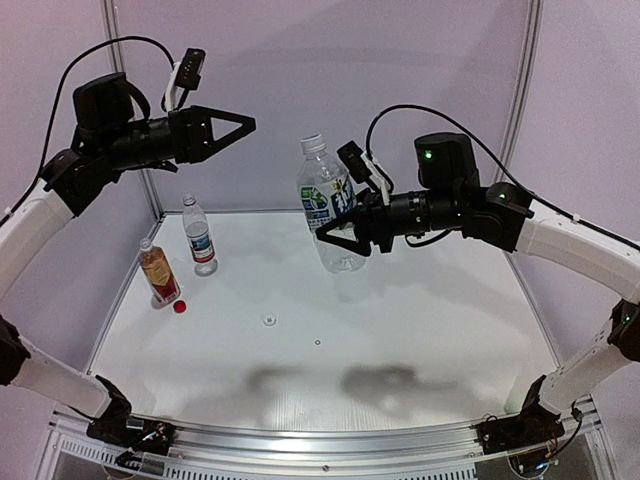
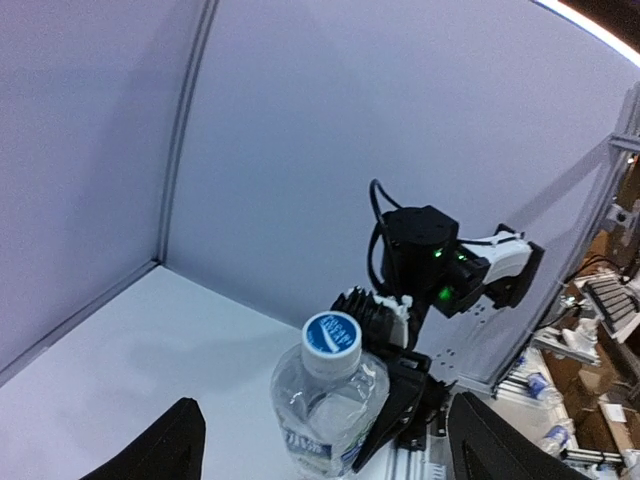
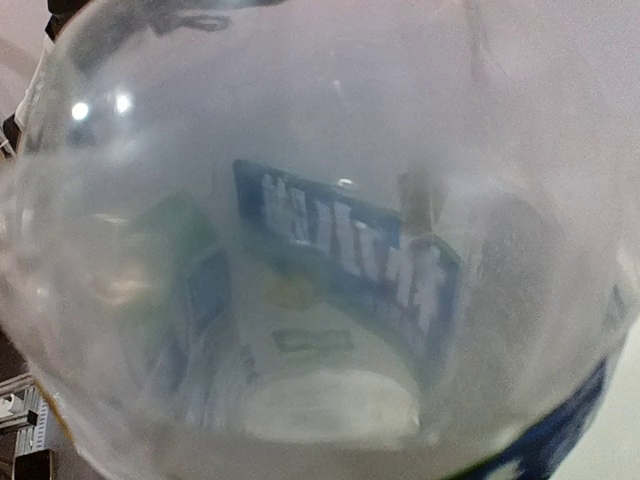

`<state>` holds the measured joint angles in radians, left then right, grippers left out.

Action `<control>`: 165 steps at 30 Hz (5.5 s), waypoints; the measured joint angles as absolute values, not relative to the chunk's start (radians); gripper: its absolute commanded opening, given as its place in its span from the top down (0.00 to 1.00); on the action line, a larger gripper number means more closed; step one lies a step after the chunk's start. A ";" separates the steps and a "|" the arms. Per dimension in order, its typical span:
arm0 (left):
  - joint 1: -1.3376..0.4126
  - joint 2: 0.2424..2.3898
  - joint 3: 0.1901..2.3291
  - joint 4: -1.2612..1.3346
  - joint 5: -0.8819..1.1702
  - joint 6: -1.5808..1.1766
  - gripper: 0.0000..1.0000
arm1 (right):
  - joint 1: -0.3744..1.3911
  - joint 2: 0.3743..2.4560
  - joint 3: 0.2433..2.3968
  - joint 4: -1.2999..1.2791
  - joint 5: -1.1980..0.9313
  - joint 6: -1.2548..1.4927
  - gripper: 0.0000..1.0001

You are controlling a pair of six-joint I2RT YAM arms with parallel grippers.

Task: Unscrew the bottle caps

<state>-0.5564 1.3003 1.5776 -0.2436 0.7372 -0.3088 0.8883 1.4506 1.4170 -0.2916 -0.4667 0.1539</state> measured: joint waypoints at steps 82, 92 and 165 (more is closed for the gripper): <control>-0.770 1.564 1.828 -0.502 0.035 -0.532 0.56 | 0.975 1.769 1.830 -0.579 0.093 0.075 0.40; -0.794 1.529 1.809 -0.510 0.025 -0.450 0.02 | 0.977 1.734 1.726 -0.516 0.084 0.067 0.40; -0.889 1.637 1.954 -0.553 0.025 -0.439 0.29 | 0.970 1.537 1.535 -0.442 0.097 0.089 0.38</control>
